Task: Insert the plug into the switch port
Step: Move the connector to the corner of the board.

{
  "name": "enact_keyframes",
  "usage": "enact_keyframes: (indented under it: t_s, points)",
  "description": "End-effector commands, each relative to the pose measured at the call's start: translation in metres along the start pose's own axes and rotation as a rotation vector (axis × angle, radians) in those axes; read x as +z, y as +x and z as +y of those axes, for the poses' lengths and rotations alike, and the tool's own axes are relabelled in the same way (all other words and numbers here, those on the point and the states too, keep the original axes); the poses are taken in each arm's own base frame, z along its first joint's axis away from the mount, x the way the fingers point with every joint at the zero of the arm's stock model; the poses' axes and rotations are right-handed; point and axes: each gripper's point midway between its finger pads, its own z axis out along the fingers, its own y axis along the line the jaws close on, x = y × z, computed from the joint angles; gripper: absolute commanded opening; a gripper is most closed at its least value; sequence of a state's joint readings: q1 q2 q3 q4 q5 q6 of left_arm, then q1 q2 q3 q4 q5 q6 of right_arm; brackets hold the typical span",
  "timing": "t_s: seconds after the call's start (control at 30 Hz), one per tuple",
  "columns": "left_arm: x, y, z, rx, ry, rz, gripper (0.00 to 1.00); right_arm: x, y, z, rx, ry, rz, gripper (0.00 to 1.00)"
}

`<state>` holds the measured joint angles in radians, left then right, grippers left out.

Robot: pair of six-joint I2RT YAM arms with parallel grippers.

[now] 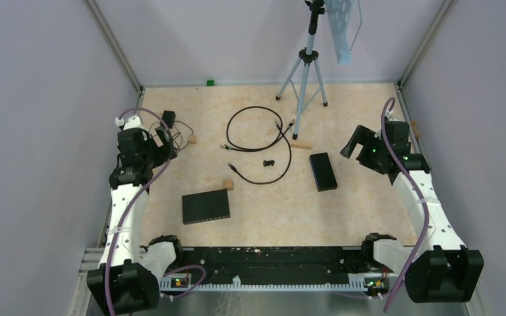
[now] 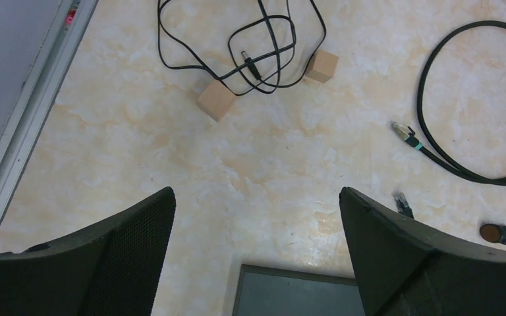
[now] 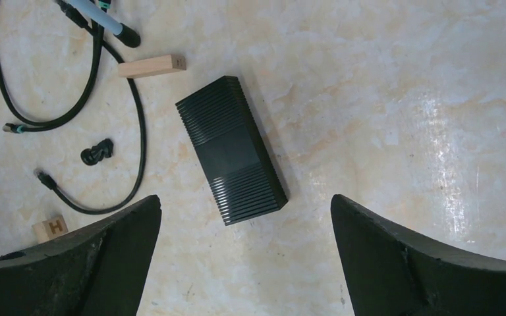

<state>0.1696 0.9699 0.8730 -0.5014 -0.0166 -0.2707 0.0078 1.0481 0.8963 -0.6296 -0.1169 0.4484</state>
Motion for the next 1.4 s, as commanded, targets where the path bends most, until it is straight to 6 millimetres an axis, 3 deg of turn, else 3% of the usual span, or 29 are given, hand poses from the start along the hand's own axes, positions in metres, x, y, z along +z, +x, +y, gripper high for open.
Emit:
enact_keyframes:
  t_s: [0.0,0.2,0.4,0.6,0.73,0.87,1.0,1.07,1.27,1.37]
  points:
    - [0.000,-0.019,0.014,-0.015,-0.094,-0.063,0.99,-0.004,-0.019,0.001,0.026,0.014,-0.074,0.99]
    - [0.002,-0.019,0.020,-0.036,-0.133,-0.058,0.99,-0.004,-0.023,0.006,0.062,-0.005,-0.093,0.99]
    - [0.008,-0.006,0.021,-0.059,-0.144,0.005,0.99,0.003,-0.012,0.003,0.073,0.000,-0.046,0.97]
    - [0.010,-0.012,0.005,-0.020,-0.037,-0.038,0.99,0.007,-0.001,0.022,0.018,-0.135,-0.012,0.96]
    - [0.021,0.006,-0.016,-0.005,0.066,0.059,0.98,0.003,0.003,0.045,-0.035,-0.166,-0.035,0.96]
    - [0.026,0.016,-0.044,0.062,0.113,0.080,0.99,0.004,0.036,0.093,-0.141,-0.201,-0.001,0.96]
    - [0.015,0.028,-0.087,0.109,0.204,0.072,0.99,0.001,0.074,0.144,-0.210,-0.330,0.020,0.94]
    - [0.011,0.034,-0.100,0.080,0.275,0.071,0.99,-0.008,0.106,0.176,-0.282,-0.427,0.045,0.93]
    - [0.008,0.041,-0.094,0.052,0.283,0.024,0.99,-0.037,0.200,0.246,-0.416,-0.724,0.110,0.90]
    - [0.007,0.041,-0.095,0.060,0.280,0.052,0.99,-0.039,0.249,0.263,-0.512,-0.804,0.173,0.88]
